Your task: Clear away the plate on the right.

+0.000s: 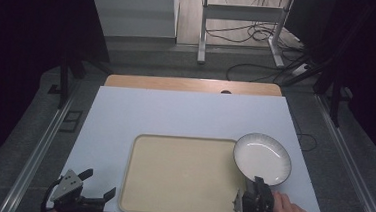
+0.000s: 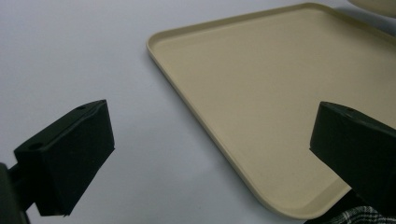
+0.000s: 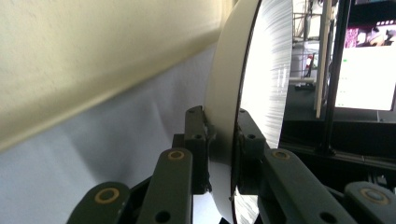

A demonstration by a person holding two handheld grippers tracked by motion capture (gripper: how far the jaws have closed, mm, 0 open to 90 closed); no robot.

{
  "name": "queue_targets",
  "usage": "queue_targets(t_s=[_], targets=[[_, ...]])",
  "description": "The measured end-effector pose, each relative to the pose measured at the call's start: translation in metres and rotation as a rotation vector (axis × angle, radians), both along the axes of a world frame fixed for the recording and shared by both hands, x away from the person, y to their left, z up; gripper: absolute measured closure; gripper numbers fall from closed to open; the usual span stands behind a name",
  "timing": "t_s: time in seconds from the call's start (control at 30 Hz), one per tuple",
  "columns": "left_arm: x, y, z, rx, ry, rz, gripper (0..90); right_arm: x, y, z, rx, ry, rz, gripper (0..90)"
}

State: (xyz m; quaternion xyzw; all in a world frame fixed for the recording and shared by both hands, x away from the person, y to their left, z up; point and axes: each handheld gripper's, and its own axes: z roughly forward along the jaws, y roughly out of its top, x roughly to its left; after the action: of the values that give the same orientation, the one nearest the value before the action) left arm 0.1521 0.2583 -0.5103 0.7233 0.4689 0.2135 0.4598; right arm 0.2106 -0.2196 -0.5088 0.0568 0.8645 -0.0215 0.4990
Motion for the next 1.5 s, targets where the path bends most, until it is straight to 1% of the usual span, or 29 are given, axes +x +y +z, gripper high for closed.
queue_targets(t_s=[0.23, 0.5, 0.6, 0.63, 0.67, 0.7, 0.73, 0.77, 0.8, 0.83, 0.87, 0.9, 0.93, 0.97, 1.0, 1.03, 1.1, 1.13, 1.17, 1.2, 1.27, 1.3, 1.33, 1.4, 1.43, 1.47, 1.5], targets=[[0.0, 0.0, 0.0, -0.001, 0.0, 0.001, 0.0, -0.002, 0.01, 0.0, -0.003, -0.003, 0.042, 78.8], [0.0, 0.0, 0.0, 0.0, 0.001, 0.0, 0.0, -0.004, 0.024, 0.0, -0.002, 0.008, 0.086, 78.5], [0.0, 0.0, 0.0, 0.001, 0.001, 0.0, 0.0, -0.005, 0.031, -0.001, -0.006, -0.001, 0.103, 78.4], [0.0, 0.0, 0.0, 0.0, 0.001, 0.0, 0.0, -0.003, 0.033, -0.002, 0.029, 0.032, 0.13, 78.4], [0.0, 0.0, 0.0, 0.0, 0.001, 0.0, 0.0, -0.002, 0.035, -0.001, 0.022, 0.037, 0.142, 78.4], [0.0, 0.0, 0.0, 0.0, 0.001, 0.0, 0.0, -0.003, 0.037, 0.0, 0.014, 0.033, 0.139, 78.4], [0.0, 0.0, 0.0, 0.0, 0.001, 0.0, 0.0, -0.004, 0.039, 0.0, 0.017, 0.027, 0.144, 78.4], [0.0, 0.0, 0.0, 0.0, 0.0, -0.001, 0.0, -0.002, 0.04, -0.001, 0.026, 0.029, 0.163, 78.3], [0.0, 0.0, 0.0, 0.0, 0.001, 0.0, 0.0, -0.003, 0.043, -0.001, 0.022, 0.038, 0.166, 78.4], [0.0, 0.0, 0.0, 0.0, 0.001, 0.0, 0.0, -0.005, 0.046, 0.0, 0.003, 0.021, 0.154, 78.3], [0.0, 0.0, 0.0, -0.001, 0.001, 0.0, 0.0, -0.004, 0.047, 0.0, 0.012, 0.027, 0.172, 78.3], [0.0, 0.0, 0.0, -0.001, 0.0, 0.0, 0.0, -0.004, 0.049, -0.001, 0.012, 0.028, 0.173, 78.3], [0.0, 0.0, 0.0, 0.002, 0.001, -0.002, 0.0, -0.003, 0.05, -0.002, 0.027, 0.033, 0.187, 78.2], [0.0, 0.0, 0.0, 0.003, 0.001, -0.002, 0.0, -0.004, 0.053, -0.001, 0.017, 0.027, 0.181, 78.2], [0.0, 0.0, 0.0, 0.003, 0.001, -0.002, 0.0, -0.003, 0.054, -0.002, 0.025, 0.028, 0.2, 78.1], [0.0, 0.0, 0.0, 0.002, 0.001, -0.002, 0.0, -0.003, 0.056, -0.003, 0.029, 0.026, 0.204, 78.1], [0.0, 0.0, 0.0, 0.002, 0.001, -0.002, 0.0, -0.004, 0.06, -0.002, 0.019, 0.033, 0.214, 77.9], [0.0, 0.0, 0.0, 0.002, 0.001, -0.003, 0.0, -0.003, 0.062, -0.003, 0.02, 0.026, 0.222, 77.9], [0.0, 0.0, 0.0, 0.001, 0.001, -0.003, 0.0, -0.004, 0.064, -0.003, 0.015, 0.03, 0.226, 77.8], [0.0, 0.0, 0.0, 0.002, 0.001, -0.003, 0.0, -0.004, 0.066, -0.002, 0.003, 0.025, 0.223, 77.7], [0.0, 0.0, 0.0, 0.002, 0.001, -0.003, 0.0, -0.002, 0.07, -0.006, 0.037, 0.026, 0.259, 77.7], [0.0, 0.0, 0.0, 0.002, 0.001, -0.003, 0.0, -0.004, 0.072, -0.005, 0.022, 0.023, 0.25, 77.5], [0.0, 0.0, 0.0, 0.001, 0.001, -0.003, 0.0, -0.004, 0.075, -0.005, 0.017, 0.023, 0.256, 77.5], [0.0, 0.0, 0.0, 0.001, 0.001, -0.003, 0.0, -0.003, 0.079, -0.005, 0.024, 0.023, 0.278, 77.5], [0.0, 0.0, 0.0, 0.002, 0.001, -0.004, 0.0, -0.005, 0.082, -0.004, 0.007, 0.019, 0.263, 77.4], [0.0, 0.0, 0.0, 0.002, 0.001, -0.004, 0.0, -0.004, 0.084, -0.005, 0.018, 0.026, 0.278, 77.4], [0.0, 0.0, 0.0, 0.001, 0.0, -0.004, 0.0, -0.004, 0.086, -0.006, 0.022, 0.018, 0.289, 77.4]])
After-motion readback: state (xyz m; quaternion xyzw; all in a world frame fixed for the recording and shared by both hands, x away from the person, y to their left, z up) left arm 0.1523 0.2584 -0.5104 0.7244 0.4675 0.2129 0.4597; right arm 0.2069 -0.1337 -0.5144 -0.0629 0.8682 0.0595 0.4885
